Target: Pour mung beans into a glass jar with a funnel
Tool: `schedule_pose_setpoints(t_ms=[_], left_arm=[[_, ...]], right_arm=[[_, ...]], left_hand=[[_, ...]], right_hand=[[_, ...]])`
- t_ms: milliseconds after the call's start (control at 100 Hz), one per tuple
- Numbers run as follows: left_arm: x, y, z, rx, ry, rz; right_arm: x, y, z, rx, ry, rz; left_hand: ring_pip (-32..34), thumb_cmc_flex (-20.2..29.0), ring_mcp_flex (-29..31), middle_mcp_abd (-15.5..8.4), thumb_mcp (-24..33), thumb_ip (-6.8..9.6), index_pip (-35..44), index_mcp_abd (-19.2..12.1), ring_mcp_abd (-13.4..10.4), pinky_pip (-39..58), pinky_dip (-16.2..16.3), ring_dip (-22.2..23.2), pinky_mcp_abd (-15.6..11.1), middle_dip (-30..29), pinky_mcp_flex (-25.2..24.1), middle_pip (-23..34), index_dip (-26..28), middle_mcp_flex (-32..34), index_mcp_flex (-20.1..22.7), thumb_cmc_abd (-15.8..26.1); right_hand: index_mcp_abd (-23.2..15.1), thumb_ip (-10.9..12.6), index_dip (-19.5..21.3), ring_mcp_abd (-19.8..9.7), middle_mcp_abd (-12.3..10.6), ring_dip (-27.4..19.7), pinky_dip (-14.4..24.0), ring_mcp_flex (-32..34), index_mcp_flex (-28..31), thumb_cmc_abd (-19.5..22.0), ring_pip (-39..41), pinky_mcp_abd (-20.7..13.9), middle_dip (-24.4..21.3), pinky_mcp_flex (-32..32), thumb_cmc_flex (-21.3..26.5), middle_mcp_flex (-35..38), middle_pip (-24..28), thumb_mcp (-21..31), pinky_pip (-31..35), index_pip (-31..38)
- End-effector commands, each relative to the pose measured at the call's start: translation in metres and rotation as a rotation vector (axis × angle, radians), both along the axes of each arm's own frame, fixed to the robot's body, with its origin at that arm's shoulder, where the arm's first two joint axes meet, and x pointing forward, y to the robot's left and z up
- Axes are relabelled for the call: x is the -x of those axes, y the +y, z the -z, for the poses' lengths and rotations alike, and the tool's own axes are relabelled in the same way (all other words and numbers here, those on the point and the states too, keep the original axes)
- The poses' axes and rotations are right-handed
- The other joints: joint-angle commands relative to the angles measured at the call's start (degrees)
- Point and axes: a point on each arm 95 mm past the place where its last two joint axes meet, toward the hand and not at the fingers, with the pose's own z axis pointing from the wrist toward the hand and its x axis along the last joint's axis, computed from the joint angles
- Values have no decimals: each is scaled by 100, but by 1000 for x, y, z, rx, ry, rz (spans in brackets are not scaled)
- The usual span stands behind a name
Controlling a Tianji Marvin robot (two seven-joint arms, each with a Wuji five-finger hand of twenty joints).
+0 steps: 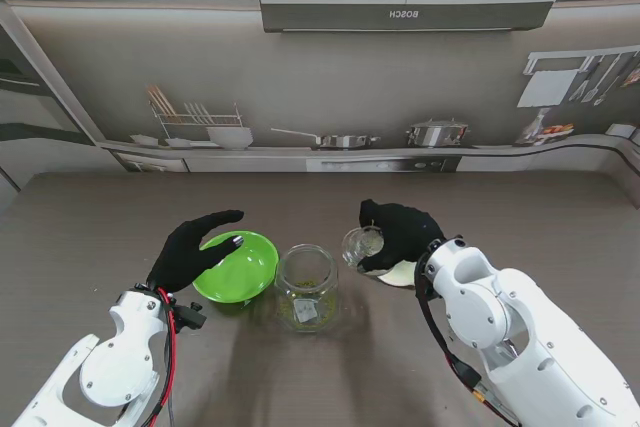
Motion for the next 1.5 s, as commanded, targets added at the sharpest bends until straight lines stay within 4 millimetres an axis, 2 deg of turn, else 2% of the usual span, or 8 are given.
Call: schedule_pose_setpoints(t_ms=[0, 200, 480, 810, 1490], left_arm=[[0, -2, 0, -1, 12, 14], [0, -1, 0, -3, 14, 16], [1, 1, 0, -2, 13, 9], [2, 3, 0, 1, 11, 3], [2, 5, 0, 1, 11, 3]], right_arm=[[0, 19, -19, -39, -37, -31], [-3, 47, -24, -85, -49, -72], [-7, 75, -10, -106, -29, -123], [-14, 82, 8, -92, 3, -149], [-20, 95, 17, -26, 4, -197]], left_hand=[[-147, 105, 66, -9, -97, 118, -24, -81, 15, -174, 13, -63, 3, -32, -116, -66, -17, -29, 38, 197], [-147, 107, 70, -15, -111, 119, -25, -84, 20, -181, 10, -63, -2, -31, -125, -63, -16, -26, 35, 204], [-148, 118, 67, 4, -117, 124, -16, -66, 27, -184, 5, -62, -3, -32, -123, -64, -13, -24, 62, 213], [-149, 116, 73, 3, -123, 125, -2, -69, 22, -184, 5, -62, 2, -32, -126, -64, -8, -16, 103, 230], [-163, 122, 54, -3, -145, 128, -4, -69, 34, -192, 4, -65, -6, -34, -149, -68, -4, -30, 99, 242]], right_hand=[[-111, 509, 336, -314, -940, 126, -92, 301, 313, 884, 205, -110, -147, 125, 1622, 573, 503, 1272, 216, 1139], [-128, 517, 332, -300, -939, 141, -90, 302, 315, 883, 214, -105, -143, 125, 1604, 575, 498, 1274, 214, 1144], [-151, 522, 335, -314, -939, 155, -92, 304, 307, 891, 238, -96, -141, 90, 1577, 575, 497, 1279, 195, 1143], [-188, 525, 324, -283, -961, 163, -87, 302, 313, 898, 265, -62, -147, 39, 1544, 577, 467, 1264, 163, 1131], [-409, 570, 256, -285, -1097, 110, -51, 302, 295, 981, 178, -20, -118, -139, 1457, 523, 332, 1176, 67, 1088]])
